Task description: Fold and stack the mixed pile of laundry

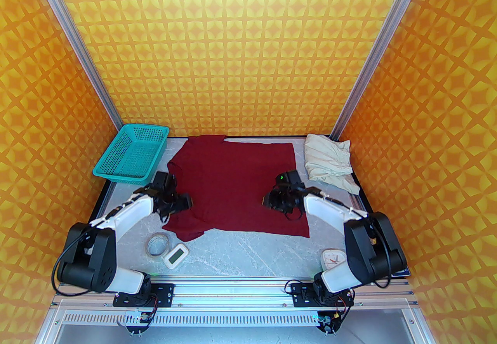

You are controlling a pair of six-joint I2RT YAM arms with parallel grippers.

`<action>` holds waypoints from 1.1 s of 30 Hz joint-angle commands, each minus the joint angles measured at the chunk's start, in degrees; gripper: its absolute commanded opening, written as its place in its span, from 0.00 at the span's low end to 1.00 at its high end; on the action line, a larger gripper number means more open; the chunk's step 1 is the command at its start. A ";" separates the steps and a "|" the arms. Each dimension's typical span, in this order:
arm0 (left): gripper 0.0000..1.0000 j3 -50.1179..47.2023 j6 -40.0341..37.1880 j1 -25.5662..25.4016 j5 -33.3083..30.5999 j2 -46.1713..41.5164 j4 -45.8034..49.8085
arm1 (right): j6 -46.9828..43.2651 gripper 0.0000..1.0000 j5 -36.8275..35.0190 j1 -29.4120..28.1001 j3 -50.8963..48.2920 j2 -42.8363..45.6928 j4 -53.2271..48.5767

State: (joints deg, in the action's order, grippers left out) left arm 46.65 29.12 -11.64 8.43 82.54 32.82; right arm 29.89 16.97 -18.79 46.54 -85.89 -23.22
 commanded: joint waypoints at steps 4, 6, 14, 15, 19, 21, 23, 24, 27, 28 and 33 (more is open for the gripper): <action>0.75 1.26 1.34 -0.55 -0.75 3.65 -3.26 | -0.86 0.42 -5.64 -1.09 0.00 -0.02 -2.48; 0.75 1.96 1.92 -0.68 -0.73 5.26 -4.66 | -1.33 0.42 -8.43 -1.02 1.43 -1.02 -3.97; 0.76 5.62 0.72 -0.47 -3.84 6.36 -1.62 | -4.10 0.42 -11.22 4.88 8.64 -7.66 -7.65; 0.76 6.32 0.42 -0.51 -4.23 6.60 -0.52 | -4.29 0.42 -10.95 5.74 10.09 -8.94 -8.04; 0.73 8.99 -1.29 -0.75 -7.51 4.92 3.11 | -4.80 0.42 -12.03 9.68 18.37 -14.68 -8.93; 0.73 12.22 -3.70 -1.24 -8.65 5.22 5.56 | -4.96 0.42 -12.52 11.55 23.24 -18.16 -9.40; 0.73 15.76 -6.84 -2.29 -8.46 6.80 4.89 | -4.77 0.40 -13.63 13.16 28.18 -22.00 -9.41; 0.73 16.98 -7.79 -2.82 -8.34 7.72 3.68 | -4.90 0.40 -14.25 13.69 30.28 -23.59 -9.13; 0.71 22.08 -8.59 -3.13 -5.22 13.30 -1.64 | -5.60 0.32 -17.33 14.58 38.63 -30.54 -10.16; 0.70 24.38 -8.96 -3.19 -4.47 15.93 -3.23 | -5.90 0.27 -17.99 14.97 41.94 -33.06 -11.10; 0.68 37.75 -9.53 -2.56 -1.42 29.73 -6.92 | -6.75 0.09 -20.55 16.88 58.96 -44.92 -17.59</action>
State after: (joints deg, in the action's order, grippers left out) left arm 79.20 21.52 -14.63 4.21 106.67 29.17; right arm 24.25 -0.32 -2.79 98.98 -126.30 -35.38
